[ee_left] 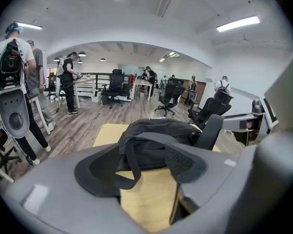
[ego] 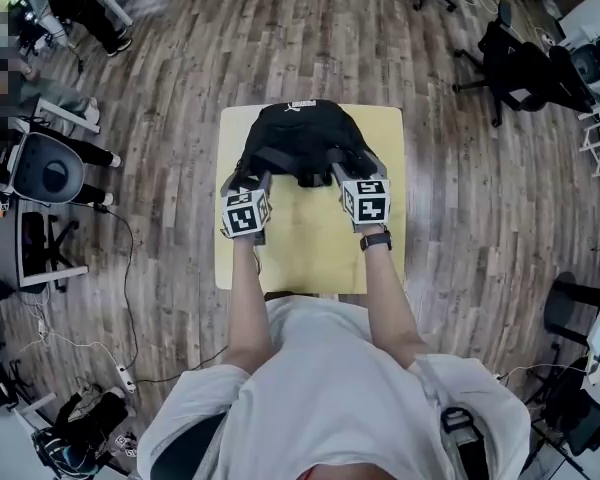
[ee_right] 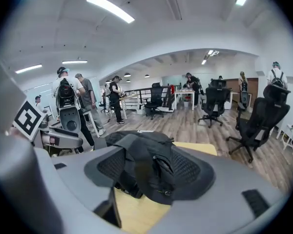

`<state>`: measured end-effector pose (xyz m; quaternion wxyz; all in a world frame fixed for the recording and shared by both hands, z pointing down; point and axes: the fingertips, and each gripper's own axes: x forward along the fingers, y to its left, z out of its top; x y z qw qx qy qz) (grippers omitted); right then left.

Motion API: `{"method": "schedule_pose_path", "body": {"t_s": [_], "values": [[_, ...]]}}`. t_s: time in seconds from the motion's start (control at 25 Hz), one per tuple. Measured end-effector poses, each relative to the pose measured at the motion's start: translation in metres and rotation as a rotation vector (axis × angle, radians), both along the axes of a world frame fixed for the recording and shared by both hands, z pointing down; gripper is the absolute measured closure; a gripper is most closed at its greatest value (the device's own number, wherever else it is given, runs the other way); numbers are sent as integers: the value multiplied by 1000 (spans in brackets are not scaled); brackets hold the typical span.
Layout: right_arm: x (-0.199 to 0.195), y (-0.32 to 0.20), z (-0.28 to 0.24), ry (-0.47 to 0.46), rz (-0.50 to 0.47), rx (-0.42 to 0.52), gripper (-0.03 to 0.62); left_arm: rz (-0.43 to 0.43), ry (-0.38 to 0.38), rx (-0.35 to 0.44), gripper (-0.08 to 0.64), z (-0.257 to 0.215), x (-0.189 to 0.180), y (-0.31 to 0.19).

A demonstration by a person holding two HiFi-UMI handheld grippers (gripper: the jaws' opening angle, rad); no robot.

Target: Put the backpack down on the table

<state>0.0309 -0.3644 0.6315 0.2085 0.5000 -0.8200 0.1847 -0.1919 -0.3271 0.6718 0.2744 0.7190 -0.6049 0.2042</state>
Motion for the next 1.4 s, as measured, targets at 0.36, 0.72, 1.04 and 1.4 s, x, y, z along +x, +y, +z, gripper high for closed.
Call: {"method": "schedule_pose_path", "body": {"t_s": [0.36,0.72,1.04,1.4], "values": [[15,43,-33,19,-14,44,331,57,10,118,281,-58,42,32],[22,91,-16,103,-40,-58,256,90,21,168,281,-81,64,74],[42,125,2,150,-37,-153,225,98,30,192,281,-90,79,101],[40,134,-65,39,-22,63,229,57,61,278,282,-120,83,117]]}}
